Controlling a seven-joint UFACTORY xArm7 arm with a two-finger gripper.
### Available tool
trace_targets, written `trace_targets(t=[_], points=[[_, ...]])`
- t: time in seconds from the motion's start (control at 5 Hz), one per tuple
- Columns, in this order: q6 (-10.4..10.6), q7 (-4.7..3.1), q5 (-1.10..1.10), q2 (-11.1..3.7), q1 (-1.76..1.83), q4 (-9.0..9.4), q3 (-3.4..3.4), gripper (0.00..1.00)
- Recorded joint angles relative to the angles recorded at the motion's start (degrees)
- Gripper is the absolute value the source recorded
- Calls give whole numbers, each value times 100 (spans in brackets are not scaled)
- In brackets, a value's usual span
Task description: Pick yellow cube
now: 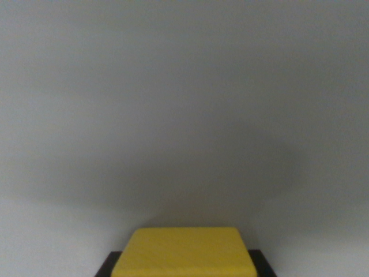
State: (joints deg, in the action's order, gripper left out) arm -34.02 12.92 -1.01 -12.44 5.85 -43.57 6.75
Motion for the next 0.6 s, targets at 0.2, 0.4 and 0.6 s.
trace_targets(t=[0.2, 0.4, 0.6], points=[[0, 0, 0, 0, 0, 0, 0, 100], [-75, -3, 5, 38, -2, -37, 1, 100], [-75, -3, 5, 38, -2, -37, 1, 100]])
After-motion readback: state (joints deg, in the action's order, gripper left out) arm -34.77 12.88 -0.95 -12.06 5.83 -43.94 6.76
